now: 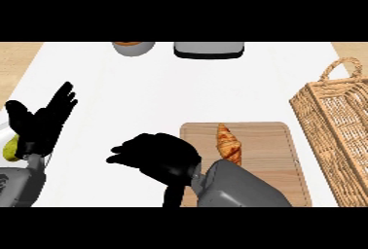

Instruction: Pick the croissant from the cutting board and place it in the basket

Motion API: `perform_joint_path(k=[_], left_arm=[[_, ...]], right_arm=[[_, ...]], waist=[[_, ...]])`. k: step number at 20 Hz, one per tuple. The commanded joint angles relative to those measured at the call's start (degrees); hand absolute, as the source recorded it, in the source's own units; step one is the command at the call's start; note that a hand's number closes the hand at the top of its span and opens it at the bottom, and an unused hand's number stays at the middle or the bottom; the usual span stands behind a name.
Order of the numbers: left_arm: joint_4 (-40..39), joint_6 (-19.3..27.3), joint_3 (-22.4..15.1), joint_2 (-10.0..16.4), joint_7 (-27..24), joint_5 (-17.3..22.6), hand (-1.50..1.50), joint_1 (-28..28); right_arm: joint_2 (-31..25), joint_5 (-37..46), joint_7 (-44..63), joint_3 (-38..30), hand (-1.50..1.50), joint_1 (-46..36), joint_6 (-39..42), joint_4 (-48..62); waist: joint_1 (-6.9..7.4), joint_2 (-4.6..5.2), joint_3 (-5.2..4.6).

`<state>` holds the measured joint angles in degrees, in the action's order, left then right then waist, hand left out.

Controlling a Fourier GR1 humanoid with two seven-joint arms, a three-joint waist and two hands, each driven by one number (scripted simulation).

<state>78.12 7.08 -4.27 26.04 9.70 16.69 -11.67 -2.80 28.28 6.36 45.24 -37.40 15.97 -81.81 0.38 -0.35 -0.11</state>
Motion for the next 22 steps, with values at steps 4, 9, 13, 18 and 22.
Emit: perform_joint_path(k=[4, 9, 13, 18, 22], left_arm=[[-1.1, -0.5, 0.2, -0.2, -0.6, -0.2, 0.0, 0.3], [1.2, -0.2, 0.7, 0.3, 0.7, -0.7, 0.0, 0.9], [-0.1, -1.6, 1.9, 0.3, 0.6, 0.4, 0.0, -0.9], [-0.3, -0.2, 1.3, -1.5, -0.6, -1.7, 0.0, 0.8], [4.2, -0.9, 2.6, 0.6, 2.5, -1.2, 0.0, 2.5]], right_arm=[[-2.8, 12.2, 20.6, -0.6, -1.5, -17.6, 11.1, -0.1], [2.6, 8.3, 33.1, -7.3, -1.5, -25.7, 24.6, 1.1], [2.7, -0.5, 36.3, -14.0, -1.5, -29.7, 38.7, 4.5], [-1.5, -6.9, 37.7, -21.4, -1.5, -29.5, 47.8, 2.7], [-0.6, -14.3, 42.2, -27.4, -1.5, -26.5, 51.5, -1.0]], waist=[[-0.93, -0.7, -0.17], [-0.14, -0.24, 0.04], [-0.47, -0.1, 0.02], [-0.8, -0.02, 0.1], [-0.75, -0.24, 0.12]])
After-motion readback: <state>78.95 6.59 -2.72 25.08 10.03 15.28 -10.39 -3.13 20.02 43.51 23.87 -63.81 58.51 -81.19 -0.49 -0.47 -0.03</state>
